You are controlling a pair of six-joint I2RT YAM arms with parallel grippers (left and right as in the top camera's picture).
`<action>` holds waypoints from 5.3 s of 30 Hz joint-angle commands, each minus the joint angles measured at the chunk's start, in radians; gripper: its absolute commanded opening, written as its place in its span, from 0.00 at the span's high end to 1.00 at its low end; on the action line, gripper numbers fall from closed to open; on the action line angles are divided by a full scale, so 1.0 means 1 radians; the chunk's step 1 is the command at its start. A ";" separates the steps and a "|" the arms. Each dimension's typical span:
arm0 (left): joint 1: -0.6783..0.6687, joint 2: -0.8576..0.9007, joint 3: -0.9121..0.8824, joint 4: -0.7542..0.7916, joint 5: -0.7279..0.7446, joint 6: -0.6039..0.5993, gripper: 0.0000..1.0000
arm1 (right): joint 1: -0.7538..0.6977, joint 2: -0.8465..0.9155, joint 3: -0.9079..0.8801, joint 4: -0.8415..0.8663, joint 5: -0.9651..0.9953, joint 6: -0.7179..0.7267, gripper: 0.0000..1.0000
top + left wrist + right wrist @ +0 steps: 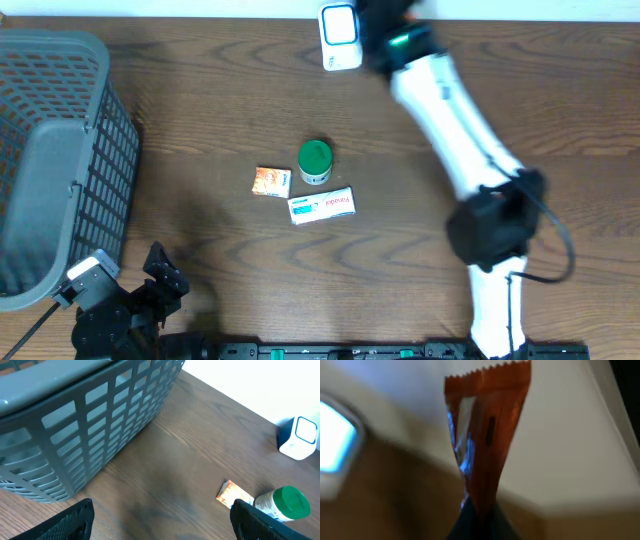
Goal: Scan the item barcode
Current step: 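Move the chocolate bar to the far right and release it, then reach the right gripper to the green-capped bottle and grasp it, then lift the bottle and hold it up to the scanner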
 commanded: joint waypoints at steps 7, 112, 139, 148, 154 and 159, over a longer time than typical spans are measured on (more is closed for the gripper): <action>0.004 -0.001 0.000 -0.003 -0.008 -0.009 0.13 | -0.455 0.039 -0.082 -0.573 0.058 0.600 0.99; 0.004 -0.001 0.000 -0.003 -0.008 -0.009 0.13 | 0.277 0.166 -0.227 -0.507 -0.709 1.233 0.38; 0.004 -0.001 0.000 -0.002 -0.008 -0.009 0.13 | 0.282 0.169 -0.245 -0.554 -0.732 1.336 0.32; 0.004 -0.001 0.000 -0.003 -0.008 -0.009 0.13 | 0.282 0.249 -0.254 -0.546 -0.755 1.350 0.39; 0.004 -0.001 0.000 -0.002 -0.008 -0.009 0.13 | 0.282 0.254 -0.254 -0.548 -0.754 1.350 0.28; 0.004 -0.001 0.000 -0.003 -0.008 -0.009 0.13 | 0.283 0.255 -0.254 -0.543 -0.754 1.351 0.28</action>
